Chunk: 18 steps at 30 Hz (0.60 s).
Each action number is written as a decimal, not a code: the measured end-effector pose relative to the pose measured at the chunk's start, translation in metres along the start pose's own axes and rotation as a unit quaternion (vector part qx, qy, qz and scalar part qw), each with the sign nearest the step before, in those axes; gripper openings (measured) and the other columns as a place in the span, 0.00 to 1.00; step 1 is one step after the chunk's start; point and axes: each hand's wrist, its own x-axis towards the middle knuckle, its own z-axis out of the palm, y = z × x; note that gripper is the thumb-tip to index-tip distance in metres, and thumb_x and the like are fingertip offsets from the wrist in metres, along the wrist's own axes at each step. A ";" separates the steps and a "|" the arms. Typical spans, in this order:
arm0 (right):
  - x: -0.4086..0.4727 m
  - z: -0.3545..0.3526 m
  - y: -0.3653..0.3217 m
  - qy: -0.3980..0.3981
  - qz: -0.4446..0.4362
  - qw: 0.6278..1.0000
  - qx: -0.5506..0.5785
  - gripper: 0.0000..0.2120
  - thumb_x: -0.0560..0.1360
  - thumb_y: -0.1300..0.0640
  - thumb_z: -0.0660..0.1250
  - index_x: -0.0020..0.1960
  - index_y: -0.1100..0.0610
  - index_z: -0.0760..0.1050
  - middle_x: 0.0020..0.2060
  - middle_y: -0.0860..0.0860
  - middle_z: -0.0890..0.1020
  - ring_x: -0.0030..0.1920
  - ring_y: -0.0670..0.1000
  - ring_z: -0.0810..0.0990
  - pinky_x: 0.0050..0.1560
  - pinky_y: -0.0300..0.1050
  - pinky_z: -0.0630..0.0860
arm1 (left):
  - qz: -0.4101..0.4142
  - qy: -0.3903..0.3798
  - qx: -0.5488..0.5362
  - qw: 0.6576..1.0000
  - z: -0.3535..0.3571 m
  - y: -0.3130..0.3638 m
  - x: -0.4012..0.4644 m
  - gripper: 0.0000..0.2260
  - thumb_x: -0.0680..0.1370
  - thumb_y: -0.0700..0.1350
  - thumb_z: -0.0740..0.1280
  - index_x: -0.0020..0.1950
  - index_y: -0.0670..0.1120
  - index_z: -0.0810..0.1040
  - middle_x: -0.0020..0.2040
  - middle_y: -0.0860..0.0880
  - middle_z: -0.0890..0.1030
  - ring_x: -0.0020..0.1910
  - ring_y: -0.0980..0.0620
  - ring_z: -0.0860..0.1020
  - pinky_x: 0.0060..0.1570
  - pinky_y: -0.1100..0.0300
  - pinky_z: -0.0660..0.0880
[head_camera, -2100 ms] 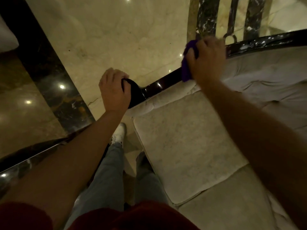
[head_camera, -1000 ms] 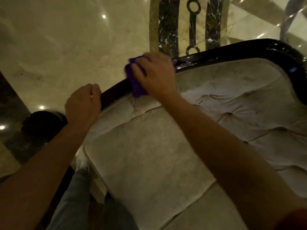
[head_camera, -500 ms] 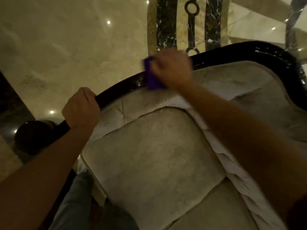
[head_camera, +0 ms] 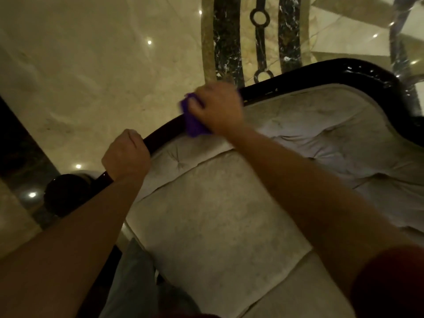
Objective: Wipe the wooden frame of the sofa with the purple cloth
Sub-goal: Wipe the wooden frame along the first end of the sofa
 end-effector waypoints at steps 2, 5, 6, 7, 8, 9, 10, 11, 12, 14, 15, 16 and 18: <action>0.006 -0.016 0.070 0.039 0.103 0.990 -0.087 0.23 0.82 0.41 0.56 0.48 0.55 0.81 0.43 0.56 0.83 0.47 0.57 0.81 0.54 0.53 0.74 | 0.015 0.008 0.003 1.000 0.002 -0.001 0.000 0.18 0.85 0.43 0.56 0.38 0.39 0.76 0.35 0.37 0.80 0.30 0.41 0.75 0.31 0.58 0.55; 0.001 -0.031 0.117 0.077 0.186 0.960 -0.192 0.24 0.82 0.41 0.54 0.52 0.57 0.81 0.50 0.59 0.83 0.54 0.61 0.79 0.62 0.59 0.72 | 0.031 -0.014 0.022 0.999 0.001 0.000 0.001 0.20 0.83 0.46 0.51 0.36 0.40 0.73 0.32 0.40 0.75 0.29 0.46 0.70 0.30 0.58 0.56; 0.002 -0.027 0.105 0.082 0.207 0.956 -0.189 0.23 0.82 0.41 0.55 0.53 0.57 0.81 0.52 0.59 0.83 0.57 0.61 0.79 0.64 0.59 0.70 | 0.026 -0.027 0.011 0.999 -0.001 0.000 0.001 0.21 0.83 0.48 0.50 0.37 0.41 0.73 0.33 0.41 0.75 0.30 0.44 0.73 0.31 0.57 0.59; 0.003 -0.020 0.085 0.077 0.222 0.960 -0.154 0.21 0.81 0.42 0.57 0.54 0.56 0.82 0.53 0.58 0.83 0.59 0.60 0.78 0.66 0.58 0.68 | 0.019 -0.044 -0.007 0.999 -0.003 0.002 0.002 0.22 0.84 0.50 0.50 0.37 0.41 0.73 0.33 0.41 0.75 0.32 0.42 0.75 0.32 0.56 0.62; 0.002 -0.013 0.057 0.059 0.222 0.967 -0.107 0.19 0.81 0.42 0.59 0.54 0.54 0.82 0.54 0.56 0.83 0.59 0.59 0.78 0.66 0.57 0.67 | 0.014 -0.073 -0.023 0.997 -0.006 0.001 0.004 0.22 0.85 0.51 0.51 0.38 0.42 0.73 0.34 0.41 0.76 0.33 0.42 0.76 0.34 0.55 0.64; 0.000 -0.002 0.024 0.042 0.195 0.979 -0.050 0.17 0.79 0.43 0.62 0.55 0.52 0.83 0.53 0.54 0.84 0.58 0.57 0.78 0.64 0.54 0.67 | 0.021 -0.109 -0.030 0.993 -0.008 -0.001 0.007 0.22 0.86 0.53 0.51 0.40 0.42 0.73 0.36 0.41 0.77 0.35 0.42 0.76 0.36 0.54 0.66; -0.003 0.009 -0.008 0.032 0.148 0.988 0.004 0.15 0.78 0.44 0.65 0.55 0.51 0.84 0.53 0.52 0.85 0.57 0.56 0.79 0.62 0.52 0.67 | 0.042 -0.148 -0.019 0.988 -0.008 -0.005 0.011 0.22 0.87 0.53 0.51 0.44 0.42 0.75 0.38 0.41 0.77 0.37 0.43 0.74 0.38 0.53 0.66; -0.007 0.018 -0.034 0.024 0.104 0.993 0.050 0.14 0.76 0.46 0.68 0.56 0.50 0.85 0.52 0.51 0.86 0.56 0.56 0.80 0.60 0.51 0.67 | 0.072 -0.185 0.010 0.980 -0.008 -0.007 0.015 0.20 0.87 0.52 0.50 0.51 0.41 0.76 0.42 0.40 0.77 0.39 0.44 0.73 0.40 0.53 0.66; -0.008 0.021 -0.049 0.013 0.065 0.995 0.077 0.14 0.76 0.46 0.69 0.58 0.49 0.85 0.52 0.50 0.86 0.56 0.55 0.81 0.59 0.51 0.68 | 0.095 -0.215 0.027 0.971 -0.008 -0.006 0.020 0.18 0.88 0.50 0.51 0.56 0.40 0.75 0.47 0.39 0.78 0.40 0.44 0.71 0.40 0.53 0.65; -0.004 0.013 -0.025 -0.018 0.021 0.998 0.050 0.15 0.78 0.45 0.65 0.60 0.50 0.83 0.54 0.50 0.86 0.57 0.55 0.81 0.60 0.52 0.70 | 0.128 -0.249 0.028 0.959 -0.004 0.010 0.030 0.14 0.87 0.45 0.52 0.57 0.38 0.74 0.51 0.37 0.78 0.42 0.44 0.72 0.39 0.54 0.63; 0.000 0.004 0.004 -0.036 0.033 0.999 0.008 0.16 0.80 0.45 0.62 0.60 0.50 0.83 0.55 0.51 0.86 0.57 0.55 0.81 0.61 0.53 0.70 | 0.140 -0.255 0.027 0.957 -0.001 0.022 0.035 0.14 0.87 0.44 0.51 0.54 0.40 0.74 0.51 0.38 0.78 0.42 0.45 0.71 0.39 0.54 0.63; 0.003 -0.009 0.036 -0.050 0.071 0.995 -0.045 0.17 0.82 0.44 0.59 0.59 0.51 0.82 0.55 0.52 0.85 0.58 0.56 0.81 0.64 0.55 0.69 | 0.144 -0.259 0.020 0.955 0.003 0.037 0.038 0.16 0.87 0.46 0.50 0.51 0.41 0.73 0.50 0.39 0.78 0.42 0.45 0.71 0.40 0.54 0.64; 0.008 -0.042 0.105 -0.049 0.164 0.973 -0.152 0.20 0.83 0.44 0.56 0.56 0.53 0.82 0.54 0.56 0.85 0.58 0.58 0.80 0.73 0.59 0.64 | 0.147 -0.253 0.006 0.956 0.009 0.065 0.042 0.22 0.87 0.52 0.48 0.51 0.42 0.76 0.48 0.40 0.79 0.44 0.43 0.75 0.43 0.52 0.68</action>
